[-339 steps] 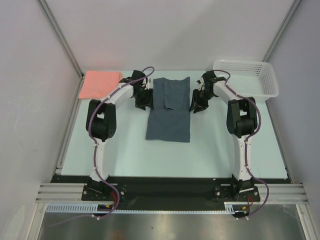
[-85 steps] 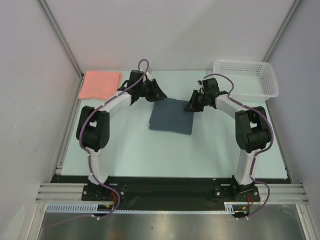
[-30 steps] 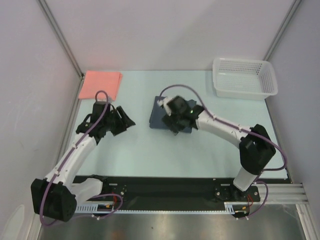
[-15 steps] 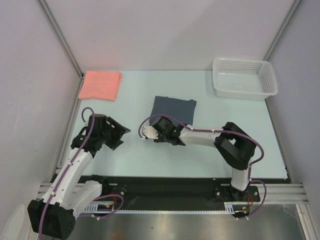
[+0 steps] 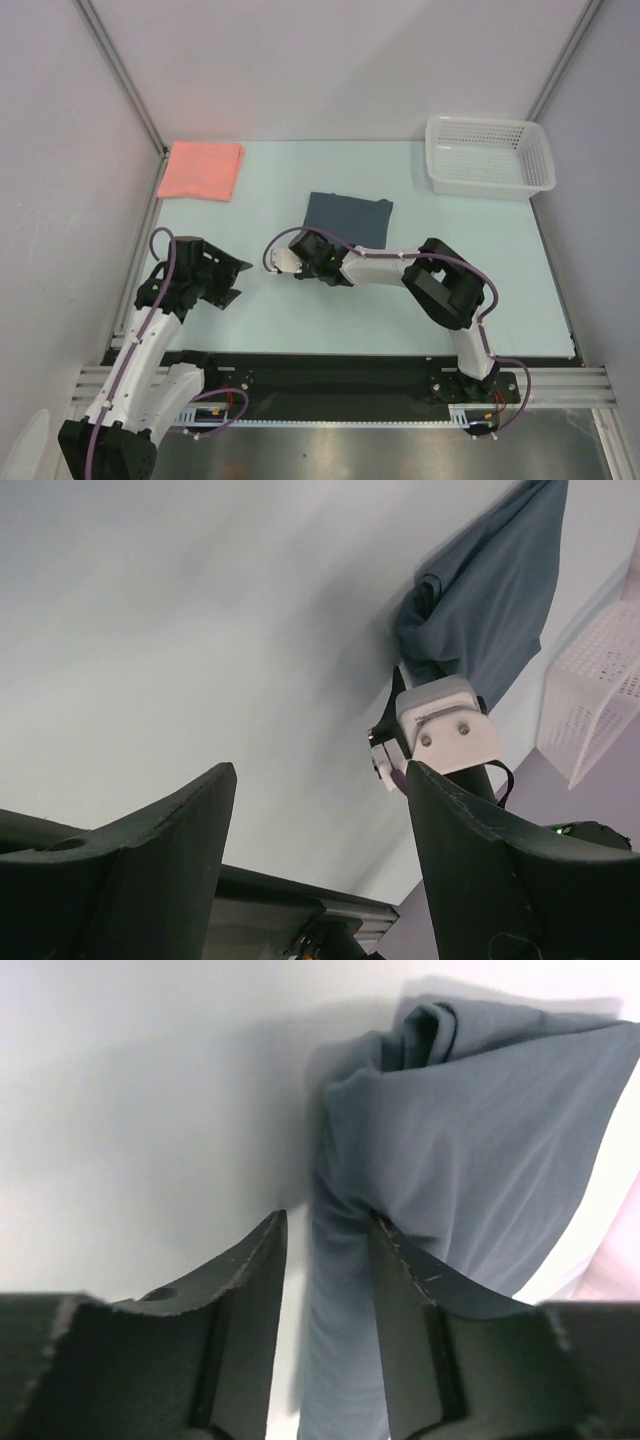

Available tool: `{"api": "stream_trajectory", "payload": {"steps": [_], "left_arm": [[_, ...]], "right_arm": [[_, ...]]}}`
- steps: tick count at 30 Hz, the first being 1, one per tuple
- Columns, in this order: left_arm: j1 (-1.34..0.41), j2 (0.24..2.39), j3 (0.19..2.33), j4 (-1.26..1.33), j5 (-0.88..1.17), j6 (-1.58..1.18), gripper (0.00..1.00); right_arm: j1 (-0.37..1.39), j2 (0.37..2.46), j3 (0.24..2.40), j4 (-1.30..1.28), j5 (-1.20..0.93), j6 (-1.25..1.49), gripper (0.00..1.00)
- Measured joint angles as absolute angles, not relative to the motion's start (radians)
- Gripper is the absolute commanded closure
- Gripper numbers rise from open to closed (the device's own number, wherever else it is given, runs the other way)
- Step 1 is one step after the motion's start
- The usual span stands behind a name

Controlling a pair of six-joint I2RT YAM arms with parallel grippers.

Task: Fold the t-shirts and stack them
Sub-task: Neatly place the folded tshirt to the corner

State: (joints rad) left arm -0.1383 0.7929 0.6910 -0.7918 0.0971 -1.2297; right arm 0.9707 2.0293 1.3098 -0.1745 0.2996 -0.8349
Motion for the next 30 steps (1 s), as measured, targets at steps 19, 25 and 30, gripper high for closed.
{"api": "stream_trajectory", "payload": {"steps": [19, 25, 30], "left_arm": [[-0.059, 0.998, 0.681, -0.616, 0.258, -1.105, 0.00], [-0.058, 1.260, 0.678, -0.379, 0.413, -1.082, 0.00], [-0.058, 1.408, 0.675, -0.195, 0.517, -1.106, 0.00]], "right_arm": [[0.925, 2.033, 1.342, -0.197, 0.245, -0.812, 1.00], [0.910, 1.977, 1.342, -0.212, 0.230, -0.812, 1.00], [0.906, 1.961, 1.342, -0.216, 0.227, -0.813, 1.00]]}}
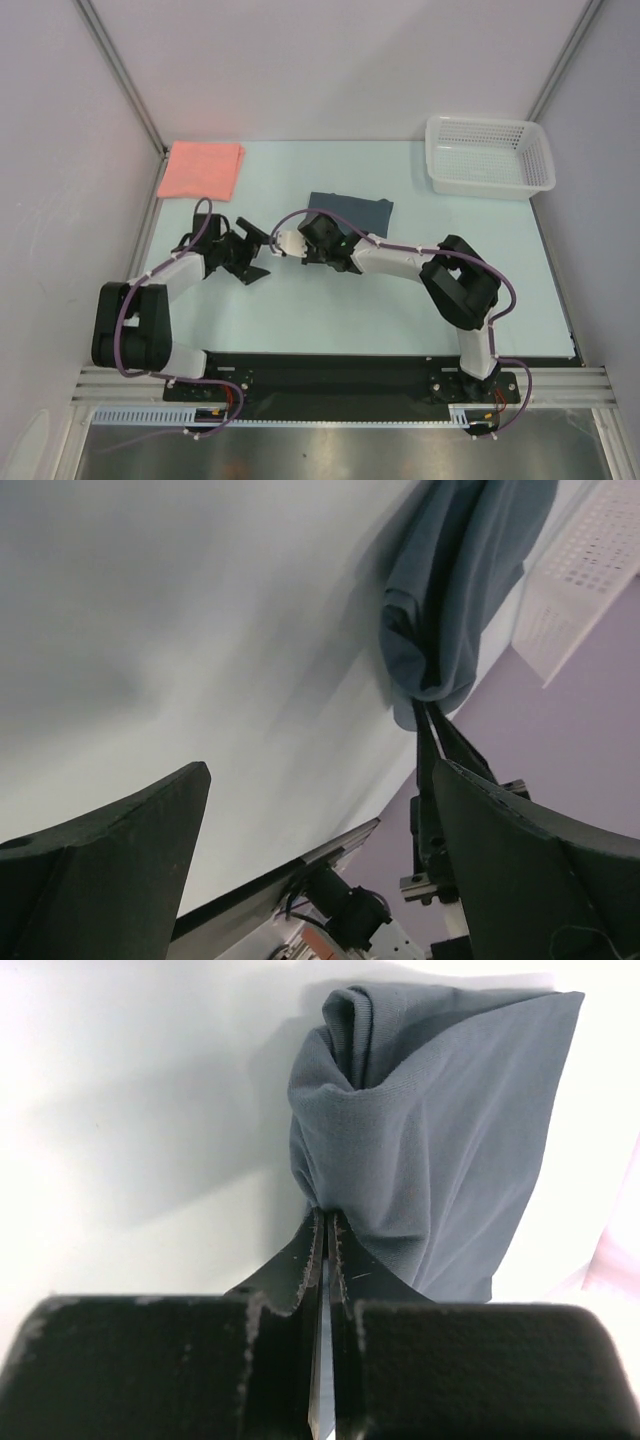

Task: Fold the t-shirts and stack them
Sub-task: Neatly place the folded tshirt to the corner

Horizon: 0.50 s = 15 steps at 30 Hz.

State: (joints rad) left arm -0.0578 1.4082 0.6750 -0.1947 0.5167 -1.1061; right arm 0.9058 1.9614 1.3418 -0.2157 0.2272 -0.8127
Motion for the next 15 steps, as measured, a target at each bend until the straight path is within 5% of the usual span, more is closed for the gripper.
{"api": "stream_trajectory", "payload": {"steps": [15], "left_arm": [[-0.175, 1.836, 0.946, 0.030, 0.618, -1.231, 0.00]], "right_arm": [[0.879, 1.859, 1.318, -0.231, 0.192, -0.785, 1.00]]}}
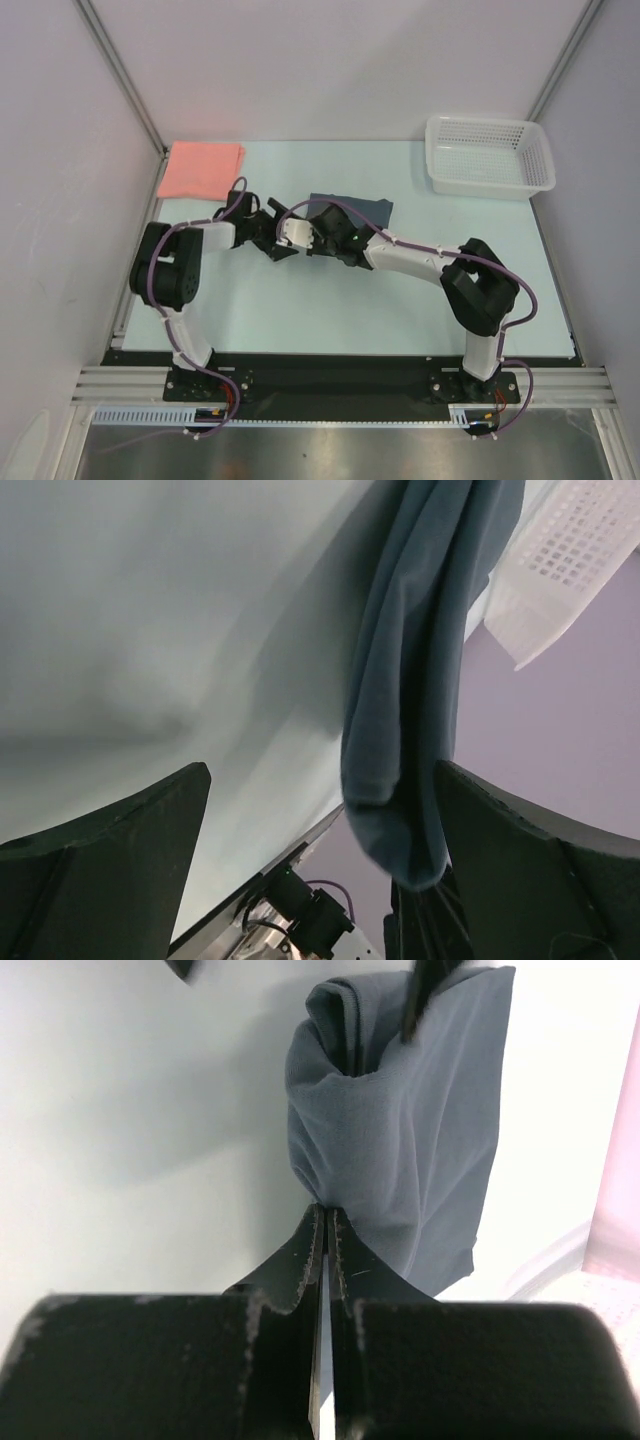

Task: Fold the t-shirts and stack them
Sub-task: Neatly place the folded tshirt to the corner

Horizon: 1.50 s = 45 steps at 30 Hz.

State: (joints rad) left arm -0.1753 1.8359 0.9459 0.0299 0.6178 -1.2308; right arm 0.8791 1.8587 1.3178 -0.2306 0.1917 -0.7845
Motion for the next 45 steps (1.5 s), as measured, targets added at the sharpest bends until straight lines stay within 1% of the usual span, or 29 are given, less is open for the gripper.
{"api": "stream_trajectory", "payload": {"steps": [9, 20, 24, 32, 34, 35, 36, 37, 38, 39, 40, 42, 43, 44, 45], "left_arm": [[-0.210, 2.052, 1.171, 0.044, 0.665, -1.266, 0.00], [-0.211, 2.219, 1.404, 0.030, 0.713, -1.283, 0.01], [-0.212, 2.271, 1.496, -0.013, 0.710, -1.270, 0.10], [-0.216, 2.344, 1.624, -0.121, 0.725, -1.216, 0.22], [-0.216, 2.350, 1.635, -0.134, 0.728, -1.200, 0.35], [-0.217, 2.354, 1.640, -0.143, 0.722, -1.181, 0.47], [-0.218, 2.357, 1.641, -0.147, 0.714, -1.164, 0.73], [-0.218, 2.362, 1.642, -0.153, 0.707, -1.158, 0.86], [-0.219, 2.368, 1.644, -0.162, 0.690, -1.132, 0.99], [-0.219, 2.374, 1.646, -0.174, 0.677, -1.110, 1.00], [-0.219, 2.377, 1.654, -0.185, 0.687, -1.090, 1.00], [-0.221, 2.376, 1.683, -0.223, 0.654, -1.034, 1.00], [-0.223, 2.373, 1.693, -0.240, 0.635, -1.002, 1.00], [-0.225, 2.366, 1.696, -0.255, 0.617, -0.972, 1.00], [-0.227, 2.359, 1.697, -0.269, 0.600, -0.946, 1.00]], "right_arm": [[0.856, 1.843, 1.317, -0.248, 0.163, -0.781, 1.00], [0.840, 1.823, 1.317, -0.264, 0.141, -0.759, 1.00], [0.832, 1.821, 1.317, -0.263, 0.140, -0.751, 1.00], [0.817, 1.821, 1.317, -0.262, 0.125, -0.727, 1.00], [0.816, 1.821, 1.317, -0.261, 0.122, -0.720, 1.00], [0.816, 1.821, 1.317, -0.261, 0.121, -0.714, 1.00], [0.816, 1.821, 1.317, -0.260, 0.121, -0.709, 0.94], [0.816, 1.821, 1.317, -0.261, 0.121, -0.700, 0.85], [0.816, 1.821, 1.318, -0.264, 0.122, -0.685, 0.68], [0.816, 1.821, 1.320, -0.267, 0.124, -0.661, 0.63], [0.813, 1.821, 1.325, -0.277, 0.125, -0.628, 0.54], [0.802, 1.820, 1.347, -0.312, 0.121, -0.548, 0.41], [0.793, 1.816, 1.356, -0.327, 0.123, -0.510, 0.29], [0.781, 1.803, 1.362, -0.344, 0.123, -0.458, 0.23], [0.767, 1.781, 1.362, -0.368, 0.124, -0.414, 0.12]]}}
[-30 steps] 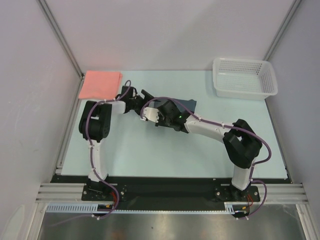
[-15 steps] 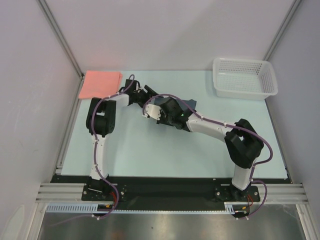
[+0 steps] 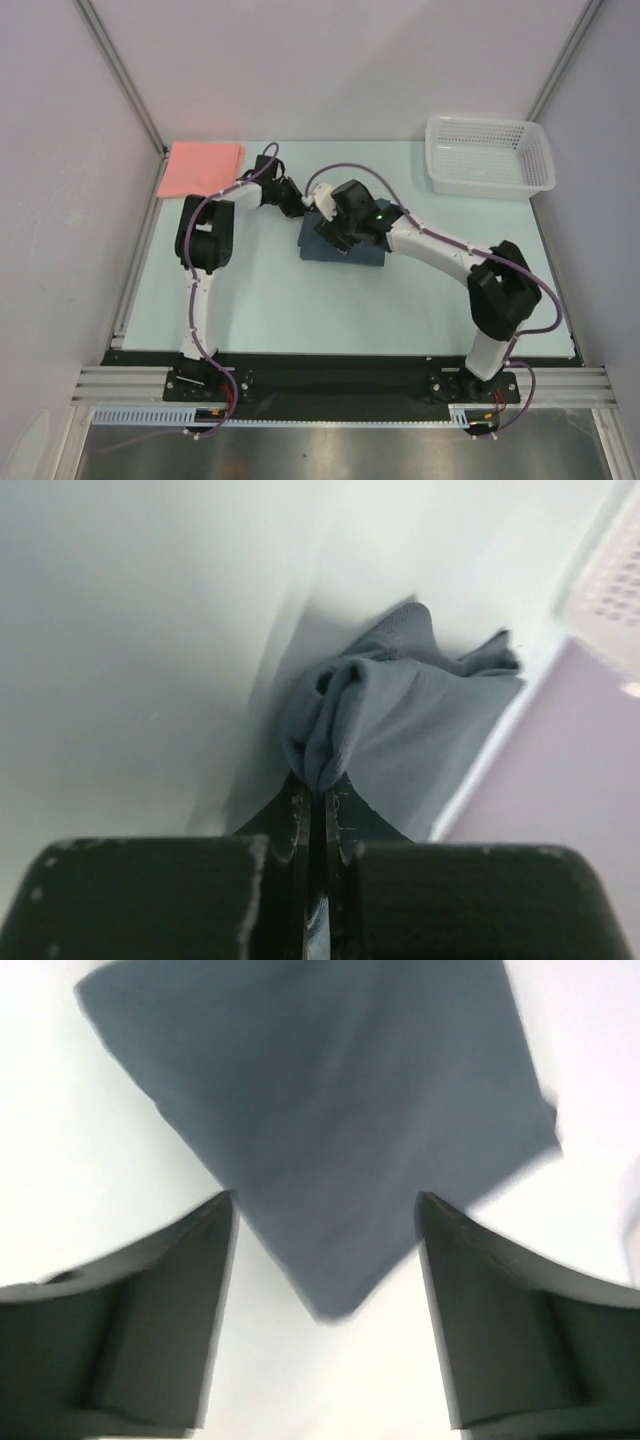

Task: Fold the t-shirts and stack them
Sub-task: Neatly place the folded tshirt to the corner

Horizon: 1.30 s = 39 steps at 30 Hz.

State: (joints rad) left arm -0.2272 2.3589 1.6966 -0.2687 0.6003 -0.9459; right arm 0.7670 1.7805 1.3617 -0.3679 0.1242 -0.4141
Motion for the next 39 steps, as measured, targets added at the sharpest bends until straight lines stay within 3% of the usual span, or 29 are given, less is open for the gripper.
{"api": "stream_trajectory", "payload": {"steps": [1, 11, 16, 30, 39], "left_arm": [[-0.229, 2.347, 1.697, -0.289, 0.577, -0.912, 1.00], [-0.234, 2.191, 1.778, -0.558, 0.246, -0.507, 1.00], [-0.234, 2.106, 1.891, -0.654, 0.019, -0.280, 1.00], [-0.232, 2.183, 2.277, -0.746, -0.389, 0.236, 1.00], [-0.160, 2.276, 2.344, -0.694, -0.333, 0.371, 1.00]], "right_arm": [[0.757, 1.750, 1.361, -0.399, 0.127, -0.370, 0.00], [0.731, 1.226, 1.220, -0.569, 0.110, -0.086, 0.00], [0.728, 1.077, 1.095, -0.603, 0.061, -0.052, 0.00], [0.681, 1.273, 1.170, -0.607, -0.036, -0.053, 0.00], [0.676, 1.434, 1.259, -0.608, -0.047, -0.060, 0.00]]}}
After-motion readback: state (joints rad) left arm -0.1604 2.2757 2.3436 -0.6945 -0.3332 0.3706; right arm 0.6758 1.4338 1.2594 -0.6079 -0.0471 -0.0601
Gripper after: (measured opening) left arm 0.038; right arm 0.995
